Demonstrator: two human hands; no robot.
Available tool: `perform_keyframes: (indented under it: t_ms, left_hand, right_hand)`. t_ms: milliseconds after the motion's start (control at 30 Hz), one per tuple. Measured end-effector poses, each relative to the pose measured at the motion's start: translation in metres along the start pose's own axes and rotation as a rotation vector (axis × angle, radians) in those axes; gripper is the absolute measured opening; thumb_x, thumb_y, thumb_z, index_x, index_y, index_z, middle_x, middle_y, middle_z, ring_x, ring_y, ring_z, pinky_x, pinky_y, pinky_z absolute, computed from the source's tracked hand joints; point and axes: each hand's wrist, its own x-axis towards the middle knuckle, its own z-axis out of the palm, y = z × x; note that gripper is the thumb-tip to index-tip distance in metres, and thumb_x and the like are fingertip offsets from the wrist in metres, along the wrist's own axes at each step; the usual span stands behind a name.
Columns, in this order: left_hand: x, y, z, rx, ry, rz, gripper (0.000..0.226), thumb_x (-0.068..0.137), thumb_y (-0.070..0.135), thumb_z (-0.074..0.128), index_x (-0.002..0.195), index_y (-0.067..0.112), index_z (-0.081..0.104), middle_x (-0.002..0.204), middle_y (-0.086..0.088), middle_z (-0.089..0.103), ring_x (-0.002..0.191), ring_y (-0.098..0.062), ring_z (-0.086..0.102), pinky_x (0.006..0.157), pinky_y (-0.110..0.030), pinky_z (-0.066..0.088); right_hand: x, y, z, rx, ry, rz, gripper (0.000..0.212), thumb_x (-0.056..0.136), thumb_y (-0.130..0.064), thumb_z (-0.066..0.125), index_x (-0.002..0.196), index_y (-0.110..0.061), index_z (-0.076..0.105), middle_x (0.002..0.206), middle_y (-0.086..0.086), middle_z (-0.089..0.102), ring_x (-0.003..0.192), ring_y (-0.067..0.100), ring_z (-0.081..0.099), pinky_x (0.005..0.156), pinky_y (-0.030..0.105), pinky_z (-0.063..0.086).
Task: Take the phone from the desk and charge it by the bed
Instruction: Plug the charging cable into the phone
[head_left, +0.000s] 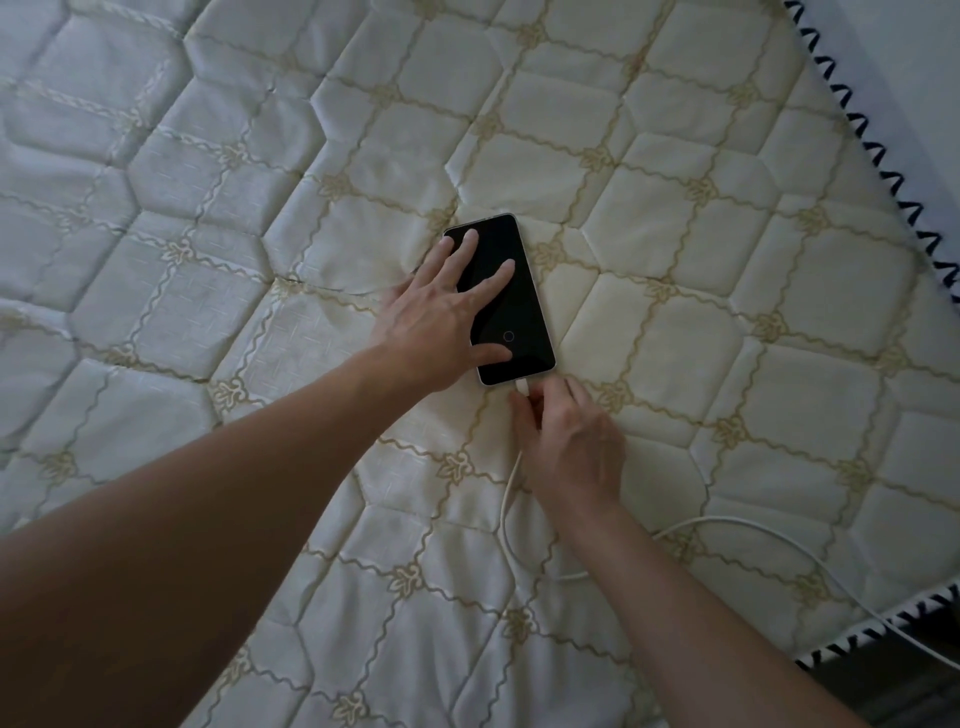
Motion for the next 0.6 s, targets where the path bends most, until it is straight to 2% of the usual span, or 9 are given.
perform_keyframes:
  t_ms: [200, 367, 500, 600]
  left_hand:
    - [0.001, -0.001, 0.001, 0.002, -0.01, 0.013, 0.09, 0.084, 0.065, 0.056, 0.153, 0.045, 0.003, 0.165, 0.002, -0.014, 0.152, -0.019, -0.012, 0.119, -0.046, 0.015]
    - [-0.002, -0.003, 0.001, -0.016, 0.039, 0.037, 0.094, 0.083, 0.067, 0.056, 0.154, 0.043, 0.0, 0.166, 0.002, -0.013, 0.152, -0.019, -0.01, 0.122, -0.046, 0.013]
    - [-0.018, 0.001, 0.004, -0.086, 0.144, -0.068, 0.093, 0.087, 0.07, 0.045, 0.155, 0.032, -0.006, 0.166, 0.002, -0.007, 0.152, -0.015, -0.005, 0.124, -0.041, 0.01]
    - [-0.036, 0.0, 0.008, -0.1, 0.192, -0.151, 0.087, 0.089, 0.07, 0.04, 0.156, 0.029, 0.002, 0.166, 0.003, 0.004, 0.152, -0.015, 0.004, 0.123, -0.042, 0.015]
  right_hand:
    - [0.0, 0.002, -0.002, -0.026, -0.003, -0.046, 0.02, 0.094, -0.033, 0.059, 0.091, -0.013, 0.061, 0.084, 0.004, 0.065, 0.07, 0.028, 0.062, 0.055, 0.031, 0.04]
    - [0.006, 0.001, -0.009, -0.059, -0.079, -0.027, 0.025, 0.095, -0.037, 0.052, 0.093, -0.014, 0.059, 0.09, 0.004, 0.064, 0.079, 0.028, 0.062, 0.059, 0.032, 0.038]
    - [0.011, -0.002, -0.023, -0.075, -0.149, -0.063, 0.026, 0.093, -0.04, 0.05, 0.092, -0.015, 0.056, 0.092, 0.002, 0.062, 0.079, 0.027, 0.061, 0.06, 0.033, 0.042]
    - [0.016, 0.001, -0.032, -0.115, -0.106, -0.08, 0.027, 0.09, -0.042, 0.052, 0.089, -0.015, 0.058, 0.09, 0.003, 0.062, 0.077, 0.03, 0.061, 0.059, 0.033, 0.041]
